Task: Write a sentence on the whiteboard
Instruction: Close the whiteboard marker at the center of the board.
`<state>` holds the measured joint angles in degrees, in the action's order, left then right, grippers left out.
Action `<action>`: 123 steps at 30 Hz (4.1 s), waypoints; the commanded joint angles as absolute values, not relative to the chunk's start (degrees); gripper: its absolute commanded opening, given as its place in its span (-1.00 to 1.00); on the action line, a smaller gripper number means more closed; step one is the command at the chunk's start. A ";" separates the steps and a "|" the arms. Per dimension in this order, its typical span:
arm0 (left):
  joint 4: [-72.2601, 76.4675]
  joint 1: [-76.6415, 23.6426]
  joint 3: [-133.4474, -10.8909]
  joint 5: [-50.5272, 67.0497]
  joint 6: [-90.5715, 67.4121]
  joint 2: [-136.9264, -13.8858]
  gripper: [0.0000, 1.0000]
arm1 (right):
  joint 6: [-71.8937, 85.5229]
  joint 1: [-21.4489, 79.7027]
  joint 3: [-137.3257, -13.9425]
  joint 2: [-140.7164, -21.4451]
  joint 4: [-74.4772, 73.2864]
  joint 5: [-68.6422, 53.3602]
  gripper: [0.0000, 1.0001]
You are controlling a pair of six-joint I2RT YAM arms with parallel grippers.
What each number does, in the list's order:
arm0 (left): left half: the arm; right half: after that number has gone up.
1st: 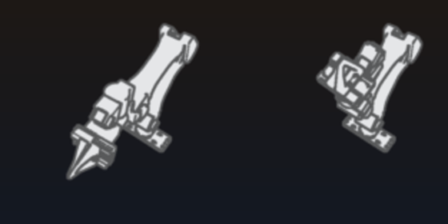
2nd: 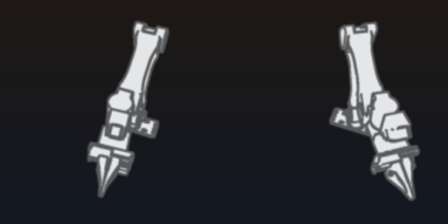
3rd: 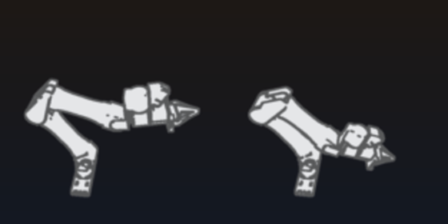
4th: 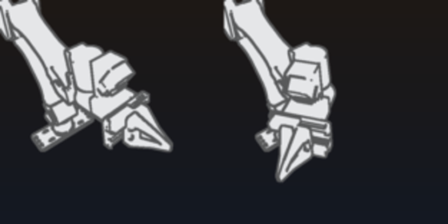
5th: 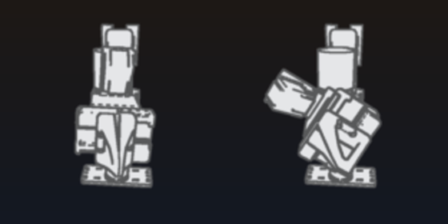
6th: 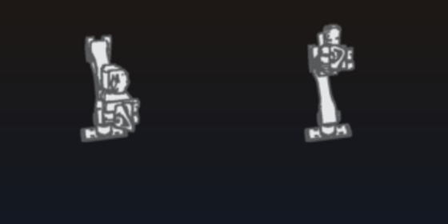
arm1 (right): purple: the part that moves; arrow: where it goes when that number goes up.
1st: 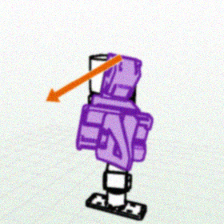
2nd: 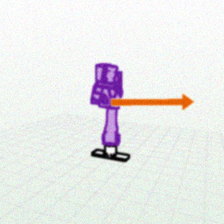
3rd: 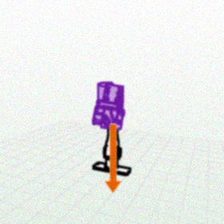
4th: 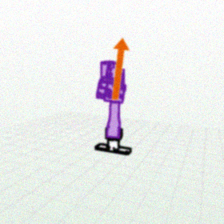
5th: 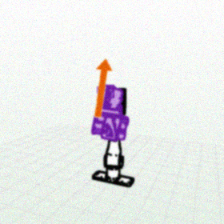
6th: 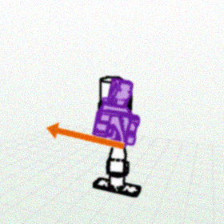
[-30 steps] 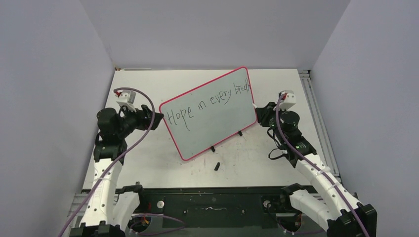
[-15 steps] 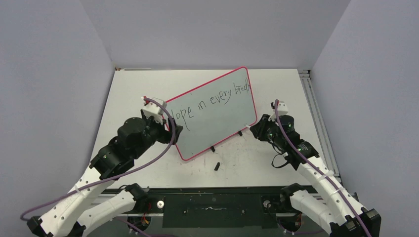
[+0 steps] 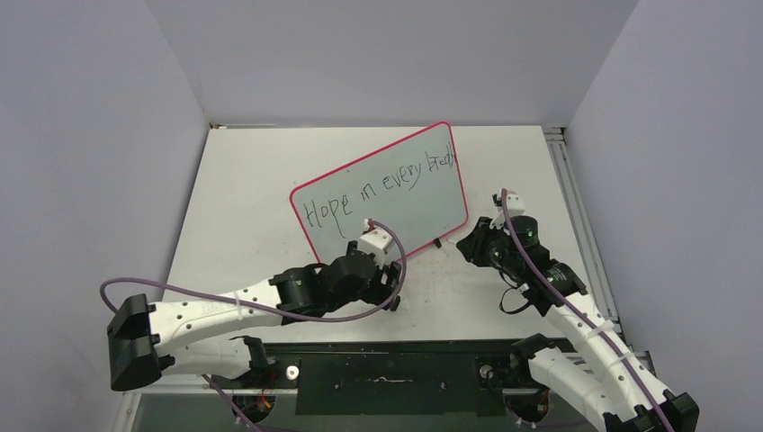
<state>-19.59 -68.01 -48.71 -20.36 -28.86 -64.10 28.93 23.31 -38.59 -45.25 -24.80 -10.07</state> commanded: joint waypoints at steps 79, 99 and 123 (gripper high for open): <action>-23.07 -57.48 -43.78 9.30 2.23 -49.81 -1.00 | 20.65 20.33 -50.98 -54.35 -23.08 -55.39 -0.89; -22.59 -58.10 -42.62 13.71 3.91 -49.15 -1.00 | 20.83 28.91 -47.46 -59.23 -20.96 -61.27 -0.89; -22.61 -58.45 -42.54 13.99 4.21 -48.38 -1.00 | 23.53 29.00 -44.82 -61.83 -15.62 -65.83 -0.89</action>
<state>-24.25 -58.08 -42.02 12.69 3.57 -49.39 23.83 28.86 -44.95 -61.78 -19.22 -63.92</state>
